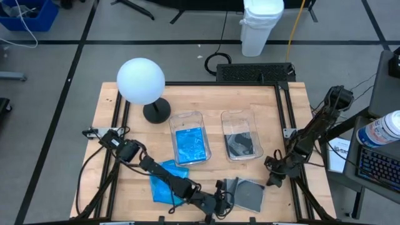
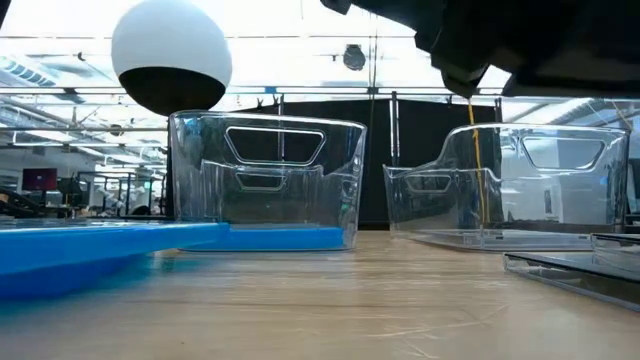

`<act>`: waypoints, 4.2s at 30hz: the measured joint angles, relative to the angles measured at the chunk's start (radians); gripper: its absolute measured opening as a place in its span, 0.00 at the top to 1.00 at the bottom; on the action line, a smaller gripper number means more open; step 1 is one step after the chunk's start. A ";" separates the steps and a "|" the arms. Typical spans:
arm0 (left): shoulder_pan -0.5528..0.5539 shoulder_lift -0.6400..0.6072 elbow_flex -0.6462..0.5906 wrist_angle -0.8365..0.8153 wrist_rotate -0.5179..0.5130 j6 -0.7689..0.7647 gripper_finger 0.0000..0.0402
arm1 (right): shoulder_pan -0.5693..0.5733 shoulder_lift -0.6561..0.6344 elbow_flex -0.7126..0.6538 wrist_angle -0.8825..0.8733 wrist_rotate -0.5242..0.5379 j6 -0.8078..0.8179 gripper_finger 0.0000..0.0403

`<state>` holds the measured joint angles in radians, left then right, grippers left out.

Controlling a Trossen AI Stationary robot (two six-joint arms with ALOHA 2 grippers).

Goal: Pick & place jewel cases by type
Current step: Put the black CD case into the right transparent bin

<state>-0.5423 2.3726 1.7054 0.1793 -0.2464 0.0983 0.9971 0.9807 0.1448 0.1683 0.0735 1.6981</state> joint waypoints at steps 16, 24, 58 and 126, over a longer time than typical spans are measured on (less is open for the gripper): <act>0.008 0.000 0.000 -0.022 0.037 -0.014 0.92 | 0.176 0.018 0.003 0.015 0.268 0.073 0.67; 0.010 0.000 0.000 -0.019 0.039 -0.023 0.92 | 0.179 0.111 0.006 0.074 0.299 0.117 0.38; 0.011 -0.002 0.000 -0.010 0.108 -0.025 0.92 | 0.104 0.442 0.076 0.241 0.287 0.122 0.44; 0.123 0.059 0.000 -0.033 0.203 -0.052 0.92 | 0.116 0.417 0.064 0.122 0.540 0.087 0.56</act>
<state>-0.4191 2.4313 1.7054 0.1459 -0.0429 0.0465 1.1130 1.3977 0.2092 0.2903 0.6131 1.7849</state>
